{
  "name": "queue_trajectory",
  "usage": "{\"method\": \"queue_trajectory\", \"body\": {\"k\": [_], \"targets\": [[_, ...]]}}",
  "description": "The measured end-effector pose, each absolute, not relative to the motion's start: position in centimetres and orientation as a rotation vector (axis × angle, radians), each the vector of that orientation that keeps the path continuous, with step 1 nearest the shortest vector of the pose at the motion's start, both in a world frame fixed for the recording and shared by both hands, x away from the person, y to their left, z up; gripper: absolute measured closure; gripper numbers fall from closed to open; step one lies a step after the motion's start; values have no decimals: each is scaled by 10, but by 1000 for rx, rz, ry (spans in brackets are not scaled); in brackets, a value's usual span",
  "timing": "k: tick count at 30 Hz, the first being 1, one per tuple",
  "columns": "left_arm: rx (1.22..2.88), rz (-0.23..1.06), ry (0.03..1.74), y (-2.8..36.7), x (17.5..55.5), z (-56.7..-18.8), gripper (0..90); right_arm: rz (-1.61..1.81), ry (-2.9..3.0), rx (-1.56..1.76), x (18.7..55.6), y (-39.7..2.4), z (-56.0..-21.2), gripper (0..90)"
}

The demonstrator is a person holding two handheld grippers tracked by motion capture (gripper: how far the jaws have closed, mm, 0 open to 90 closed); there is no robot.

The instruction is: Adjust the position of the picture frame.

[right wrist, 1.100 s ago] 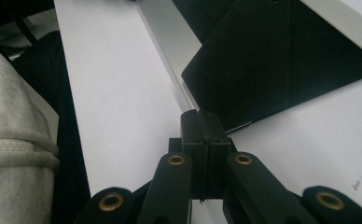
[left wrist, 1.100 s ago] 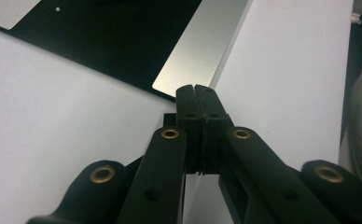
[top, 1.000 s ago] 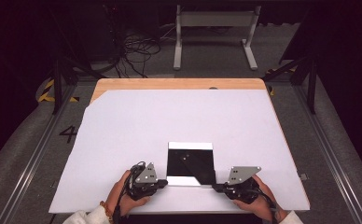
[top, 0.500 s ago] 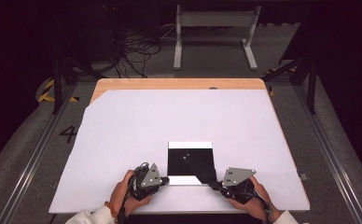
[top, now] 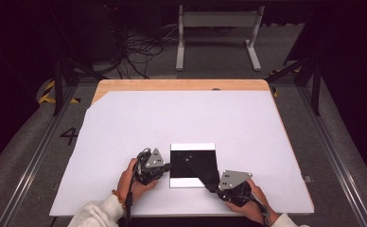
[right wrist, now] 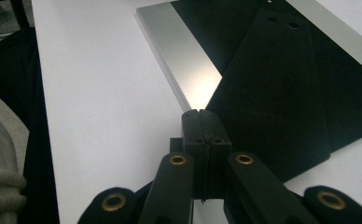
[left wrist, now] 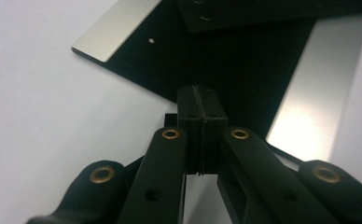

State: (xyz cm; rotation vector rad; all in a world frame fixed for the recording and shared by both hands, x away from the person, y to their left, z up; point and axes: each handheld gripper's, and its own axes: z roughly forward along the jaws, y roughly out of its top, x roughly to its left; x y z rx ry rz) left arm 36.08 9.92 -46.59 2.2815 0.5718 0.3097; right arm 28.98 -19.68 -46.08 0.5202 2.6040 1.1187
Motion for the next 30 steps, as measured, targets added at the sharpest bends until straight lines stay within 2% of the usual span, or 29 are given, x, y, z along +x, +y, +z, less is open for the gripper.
{"method": "queue_trajectory", "body": {"k": [4,17,30], "targets": [[2261,263,603,102,372,-466,899,1109,2597,511,288,-188,-461,900],[2256,237,623,101,386,-465,899,1086,2576,477,287,-158,-463,900],[2250,265,643,94,397,-465,898,1066,2550,502,295,-158,-463,900]]}}
